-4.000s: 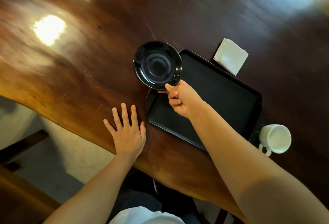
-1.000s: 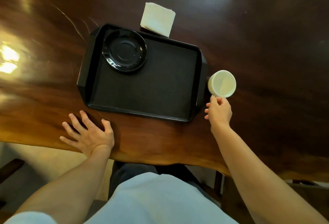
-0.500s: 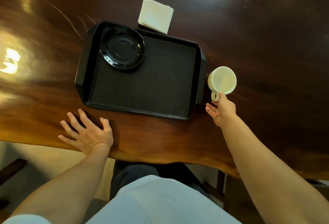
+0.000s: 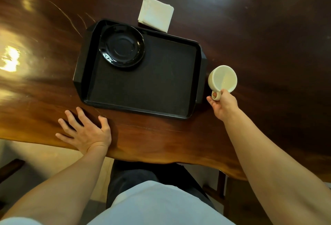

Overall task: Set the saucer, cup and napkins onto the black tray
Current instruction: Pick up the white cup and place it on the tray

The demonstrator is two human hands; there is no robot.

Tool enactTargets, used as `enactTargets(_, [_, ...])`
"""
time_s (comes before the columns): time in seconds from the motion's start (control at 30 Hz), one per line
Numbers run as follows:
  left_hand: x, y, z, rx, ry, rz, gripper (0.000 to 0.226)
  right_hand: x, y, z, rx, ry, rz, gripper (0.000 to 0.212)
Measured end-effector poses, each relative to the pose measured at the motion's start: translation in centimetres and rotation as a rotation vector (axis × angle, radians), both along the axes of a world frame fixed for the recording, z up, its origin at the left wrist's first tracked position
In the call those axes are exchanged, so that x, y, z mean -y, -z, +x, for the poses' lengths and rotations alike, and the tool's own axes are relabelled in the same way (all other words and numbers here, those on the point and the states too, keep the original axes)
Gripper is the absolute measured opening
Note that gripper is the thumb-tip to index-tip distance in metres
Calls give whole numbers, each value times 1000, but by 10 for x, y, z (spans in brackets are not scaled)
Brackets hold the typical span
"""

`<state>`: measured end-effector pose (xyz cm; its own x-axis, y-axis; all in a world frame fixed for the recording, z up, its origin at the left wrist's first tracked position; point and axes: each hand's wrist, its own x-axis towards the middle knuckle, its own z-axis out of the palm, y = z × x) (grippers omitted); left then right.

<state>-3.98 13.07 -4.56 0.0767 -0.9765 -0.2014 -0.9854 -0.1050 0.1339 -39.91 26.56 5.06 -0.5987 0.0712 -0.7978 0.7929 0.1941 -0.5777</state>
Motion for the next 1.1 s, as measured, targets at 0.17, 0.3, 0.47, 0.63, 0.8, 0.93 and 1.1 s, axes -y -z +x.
enactTargets(0.17, [0,0,0,-9,1,-4,74,0,-7,4,-44,-7,3,43])
enactTargets(0.3, [-1,-1,0,-11,0,-1,74,6,-19,7,-47,-10,-38,43])
enactTargets(0.47, [-1,0,1,-15,7,-6,74,28,-32,17,-40,-54,-85,44])
enactTargets(0.63, [1,1,2,-8,11,0,75,58,-34,27,-12,-95,-99,45])
enactTargets(0.8, [1,0,2,-14,7,7,75,87,-31,41,34,-140,-102,45])
enactTargets(0.93, [2,-1,3,-22,13,13,76,105,-27,49,47,-184,-88,45])
enactTargets(1.1, [3,-1,3,-17,13,29,78,121,-20,51,63,-201,-75,43])
